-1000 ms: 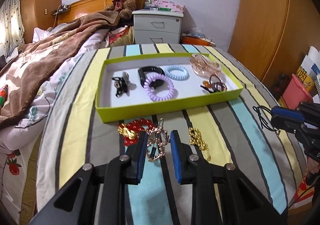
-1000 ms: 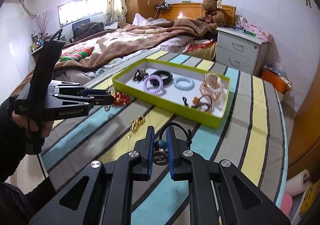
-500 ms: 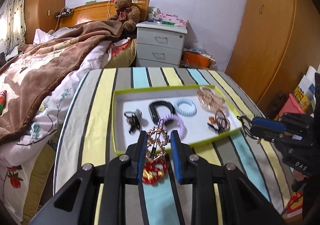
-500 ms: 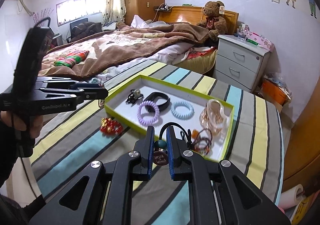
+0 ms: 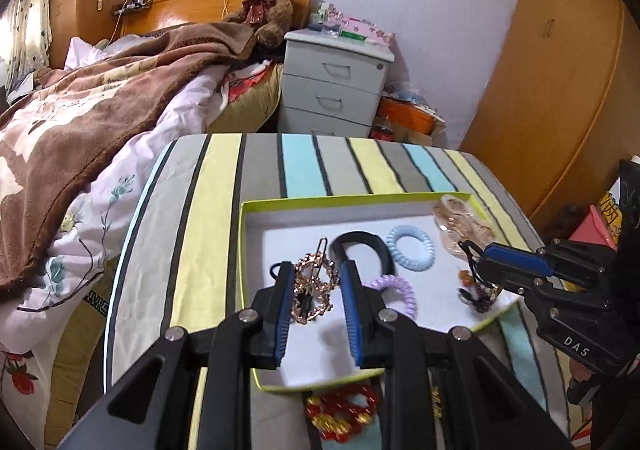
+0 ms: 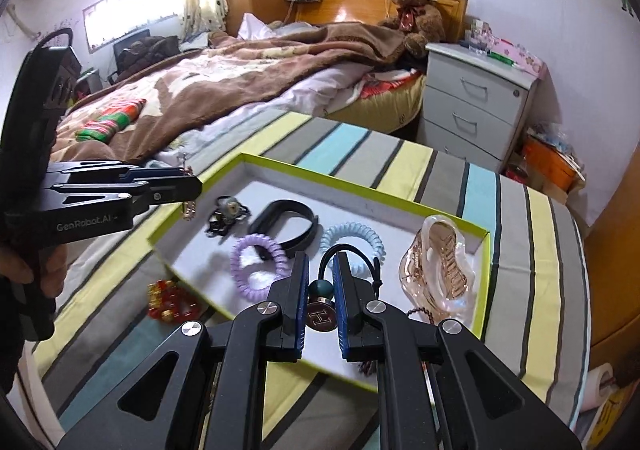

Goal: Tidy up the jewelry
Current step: 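Carry the clip in the left tool and hair tie in the right tool into the box, then open the left tool to drop the clip while the right tool releases the hair tie, then close the right tool on the gold chain bracelet and lift it, then close the left tool on the red beaded bracelet while the right tool holds the chain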

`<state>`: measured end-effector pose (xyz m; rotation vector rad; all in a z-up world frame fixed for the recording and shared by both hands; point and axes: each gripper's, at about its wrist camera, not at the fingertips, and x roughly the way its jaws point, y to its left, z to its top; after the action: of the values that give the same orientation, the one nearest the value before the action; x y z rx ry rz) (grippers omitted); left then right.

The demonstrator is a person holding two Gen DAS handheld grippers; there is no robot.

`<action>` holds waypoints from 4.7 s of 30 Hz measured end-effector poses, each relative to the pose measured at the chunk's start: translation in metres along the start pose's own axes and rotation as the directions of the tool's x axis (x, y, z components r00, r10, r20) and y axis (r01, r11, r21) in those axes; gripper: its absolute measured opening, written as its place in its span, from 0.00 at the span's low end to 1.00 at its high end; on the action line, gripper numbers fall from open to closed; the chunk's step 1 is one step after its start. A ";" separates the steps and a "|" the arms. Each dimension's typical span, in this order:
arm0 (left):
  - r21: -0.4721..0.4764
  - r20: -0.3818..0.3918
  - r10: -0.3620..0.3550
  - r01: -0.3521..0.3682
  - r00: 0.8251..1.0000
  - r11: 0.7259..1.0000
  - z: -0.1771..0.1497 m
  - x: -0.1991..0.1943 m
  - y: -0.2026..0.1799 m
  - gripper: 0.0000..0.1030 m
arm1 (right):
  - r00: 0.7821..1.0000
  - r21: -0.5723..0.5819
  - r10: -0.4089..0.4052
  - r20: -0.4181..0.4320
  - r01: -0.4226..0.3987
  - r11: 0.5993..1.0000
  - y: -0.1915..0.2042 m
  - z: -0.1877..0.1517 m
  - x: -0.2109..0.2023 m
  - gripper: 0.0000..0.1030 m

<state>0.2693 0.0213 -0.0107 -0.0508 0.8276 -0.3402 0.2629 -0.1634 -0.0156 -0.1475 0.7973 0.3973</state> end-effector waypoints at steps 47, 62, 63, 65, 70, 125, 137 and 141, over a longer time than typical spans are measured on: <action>0.015 -0.051 0.025 -0.024 0.998 1.000 0.008 0.052 -0.003 0.36 | 0.990 -0.064 -0.088 -0.107 0.081 0.995 -0.004 -0.013 0.053 0.19; -0.035 0.006 -0.001 0.001 1.000 0.999 -0.013 0.004 0.010 0.66 | 0.997 0.003 -0.060 -0.041 0.060 0.998 -0.002 -0.026 0.012 0.36; -0.033 0.015 0.002 -0.001 1.000 0.999 -0.016 -0.002 0.011 0.67 | 0.998 0.009 -0.053 -0.034 0.053 0.999 -0.001 -0.028 0.007 0.36; -0.033 0.030 -0.002 0.003 1.000 0.999 -0.023 -0.015 0.013 0.68 | 0.999 0.019 -0.034 -0.027 0.034 0.999 0.002 -0.034 0.000 0.38; -0.033 0.054 -0.005 0.007 0.999 0.999 -0.043 -0.040 0.017 0.72 | 0.999 0.031 0.028 -0.035 -0.027 0.999 0.015 -0.054 -0.015 0.51; -0.101 -0.012 -0.007 0.006 1.000 0.995 -0.103 -0.055 0.020 0.74 | 0.995 0.117 0.000 -0.098 0.011 0.993 0.060 -0.098 -0.012 0.10; -0.076 -0.076 -0.007 0.002 0.997 0.997 -0.101 -0.024 0.001 0.74 | 0.999 0.185 0.037 -0.031 -0.031 0.982 0.036 -0.100 -0.038 0.06; -0.049 -0.079 0.003 -0.007 0.997 0.999 -0.095 -0.018 -0.008 0.74 | 0.999 0.195 0.032 -0.006 -0.030 0.980 0.029 -0.099 -0.050 0.06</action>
<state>0.1862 0.0280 -0.0612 -0.0818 0.9143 -0.3186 0.1541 -0.1783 -0.0475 0.0459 0.8439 0.3461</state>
